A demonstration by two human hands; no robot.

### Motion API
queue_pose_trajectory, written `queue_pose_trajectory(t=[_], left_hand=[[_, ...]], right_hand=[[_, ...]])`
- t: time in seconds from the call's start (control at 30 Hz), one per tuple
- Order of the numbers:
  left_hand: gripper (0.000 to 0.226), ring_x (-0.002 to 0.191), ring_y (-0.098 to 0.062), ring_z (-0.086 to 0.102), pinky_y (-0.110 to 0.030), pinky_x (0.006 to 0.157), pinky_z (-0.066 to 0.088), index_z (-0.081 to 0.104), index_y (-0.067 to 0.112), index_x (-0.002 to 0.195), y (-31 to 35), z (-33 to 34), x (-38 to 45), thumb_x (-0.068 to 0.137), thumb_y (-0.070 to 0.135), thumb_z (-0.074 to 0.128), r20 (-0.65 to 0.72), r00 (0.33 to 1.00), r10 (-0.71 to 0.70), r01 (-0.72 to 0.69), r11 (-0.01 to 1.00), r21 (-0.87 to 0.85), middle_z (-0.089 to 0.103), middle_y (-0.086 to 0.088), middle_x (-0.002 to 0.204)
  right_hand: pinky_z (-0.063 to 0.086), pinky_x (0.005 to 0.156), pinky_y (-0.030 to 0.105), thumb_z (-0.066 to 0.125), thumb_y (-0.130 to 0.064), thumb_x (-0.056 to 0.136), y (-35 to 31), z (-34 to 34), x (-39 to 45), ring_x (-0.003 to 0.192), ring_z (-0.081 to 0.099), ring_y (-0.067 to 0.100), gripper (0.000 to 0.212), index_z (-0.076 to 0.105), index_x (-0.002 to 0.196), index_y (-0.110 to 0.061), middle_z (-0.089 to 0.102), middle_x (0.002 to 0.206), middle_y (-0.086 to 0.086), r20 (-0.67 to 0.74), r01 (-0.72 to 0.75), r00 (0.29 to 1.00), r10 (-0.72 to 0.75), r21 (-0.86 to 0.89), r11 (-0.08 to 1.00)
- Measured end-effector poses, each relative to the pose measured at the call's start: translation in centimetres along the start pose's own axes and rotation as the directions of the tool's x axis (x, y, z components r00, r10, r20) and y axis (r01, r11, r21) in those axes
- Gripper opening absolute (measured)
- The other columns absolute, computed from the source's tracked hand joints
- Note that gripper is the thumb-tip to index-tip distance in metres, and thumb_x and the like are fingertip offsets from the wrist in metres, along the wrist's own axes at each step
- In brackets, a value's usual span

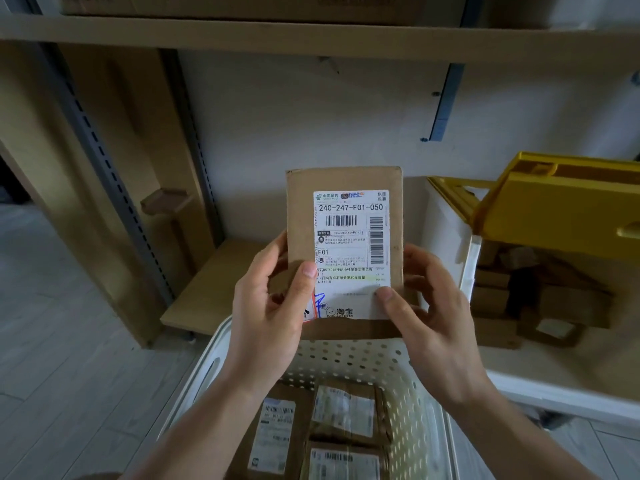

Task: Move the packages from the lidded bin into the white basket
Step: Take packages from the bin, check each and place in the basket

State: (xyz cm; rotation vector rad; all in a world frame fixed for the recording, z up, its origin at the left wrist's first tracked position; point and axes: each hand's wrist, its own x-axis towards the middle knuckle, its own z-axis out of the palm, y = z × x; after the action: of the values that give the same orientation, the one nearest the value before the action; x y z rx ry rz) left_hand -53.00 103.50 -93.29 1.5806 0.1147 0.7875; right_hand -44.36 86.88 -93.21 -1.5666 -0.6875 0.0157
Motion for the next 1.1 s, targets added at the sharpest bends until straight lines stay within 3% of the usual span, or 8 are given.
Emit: queue_pose_trajectory(t=[0.17, 0.27, 0.37, 0.47, 0.67, 0.83, 0.97, 1.1], left_hand=[[0.045, 0.127, -0.022, 0.062, -0.041, 0.089, 0.062, 0.058, 0.033, 0.139, -0.9, -0.5, 0.1, 0.095, 0.045, 0.058, -0.023, 1.0, 0.004, -0.001, 0.995, 0.1, 0.059, -0.002, 0.14], [0.048, 0.129, -0.019, 0.058, -0.037, 0.091, 0.061, 0.059, 0.036, 0.138, -1.1, -0.5, 0.1, 0.093, 0.051, 0.055, -0.061, 0.998, 0.026, -0.013, 0.979, 0.202, 0.051, 0.005, 0.142], [0.035, 0.114, -0.014, 0.064, -0.032, 0.08, 0.063, 0.058, 0.044, 0.13, -0.9, -0.4, 0.2, 0.094, 0.045, 0.055, -0.072, 0.997, 0.019, -0.002, 0.974, 0.227, 0.052, 0.006, 0.134], [0.038, 0.103, -0.017, 0.069, -0.033, 0.077, 0.064, 0.057, 0.039, 0.133, -0.7, -0.2, 0.2, 0.096, 0.04, 0.052, -0.039, 0.999, 0.01, 0.0, 0.97, 0.243, 0.061, 0.0, 0.129], [0.043, 0.112, -0.023, 0.069, -0.039, 0.08, 0.064, 0.054, 0.04, 0.139, -0.7, -0.1, 0.2, 0.097, 0.04, 0.049, 0.006, 0.999, -0.051, 0.048, 0.98, 0.191, 0.066, 0.001, 0.128], [0.037, 0.113, -0.013, 0.07, -0.038, 0.083, 0.063, 0.051, 0.031, 0.141, 0.0, 0.2, 0.0, 0.104, 0.033, 0.046, 0.048, 0.997, -0.053, 0.047, 0.993, 0.112, 0.071, 0.014, 0.124], [0.036, 0.111, -0.01, 0.071, -0.035, 0.082, 0.063, 0.052, 0.037, 0.135, 0.2, 0.3, -0.1, 0.101, 0.028, 0.045, 0.04, 0.998, -0.046, 0.042, 0.993, 0.112, 0.071, 0.018, 0.121], [0.034, 0.105, -0.015, 0.073, -0.042, 0.078, 0.064, 0.055, 0.03, 0.137, 0.0, 0.2, -0.1, 0.105, 0.021, 0.046, 0.003, 0.999, -0.035, 0.034, 0.985, 0.171, 0.072, 0.017, 0.12]], right_hand=[[0.061, 0.076, 0.032, 0.065, -0.031, 0.088, 0.2, 0.1, 0.0, 0.107, 0.065, 0.015, 0.048, 0.057, 0.135, -0.027, 0.072, 0.113, -0.009, -0.004, 0.002, 1.0, -0.003, -0.021, 1.0], [0.061, 0.079, 0.032, 0.063, -0.03, 0.089, 0.2, 0.1, 0.1, 0.107, 0.065, 0.016, 0.047, 0.057, 0.135, -0.027, 0.071, 0.112, -0.01, -0.002, 0.004, 1.0, -0.004, -0.019, 1.0], [0.058, 0.076, 0.023, 0.062, -0.027, 0.089, 0.2, 0.1, 0.1, 0.106, 0.065, 0.015, 0.046, 0.058, 0.135, -0.025, 0.072, 0.112, -0.01, 0.003, 0.012, 1.0, -0.012, -0.008, 1.0], [0.056, 0.075, 0.019, 0.062, -0.027, 0.089, 0.2, 0.1, 0.1, 0.106, 0.065, 0.013, 0.048, 0.058, 0.137, -0.024, 0.071, 0.112, -0.01, -0.012, 0.007, 1.0, -0.007, -0.003, 1.0], [0.057, 0.075, 0.019, 0.066, -0.01, 0.095, 0.5, -0.2, 0.2, 0.105, 0.065, 0.016, 0.044, 0.059, 0.136, -0.023, 0.071, 0.116, -0.004, -0.022, 0.0, 1.0, 0.0, -0.003, 1.0], [0.057, 0.074, 0.018, 0.065, -0.01, 0.096, 0.5, -0.3, 0.3, 0.107, 0.064, 0.015, 0.043, 0.059, 0.136, -0.024, 0.07, 0.116, -0.005, -0.009, -0.015, 1.0, 0.015, -0.003, 1.0], [0.055, 0.074, 0.014, 0.064, -0.007, 0.095, 0.4, -0.2, 0.4, 0.105, 0.065, 0.013, 0.042, 0.06, 0.135, -0.023, 0.071, 0.116, -0.005, -0.013, -0.006, 1.0, 0.006, -0.004, 1.0], [0.054, 0.074, 0.013, 0.065, -0.007, 0.096, 0.4, -0.2, 0.4, 0.102, 0.065, 0.013, 0.042, 0.06, 0.136, -0.02, 0.071, 0.116, -0.006, -0.005, -0.012, 1.0, 0.012, -0.011, 1.0]])
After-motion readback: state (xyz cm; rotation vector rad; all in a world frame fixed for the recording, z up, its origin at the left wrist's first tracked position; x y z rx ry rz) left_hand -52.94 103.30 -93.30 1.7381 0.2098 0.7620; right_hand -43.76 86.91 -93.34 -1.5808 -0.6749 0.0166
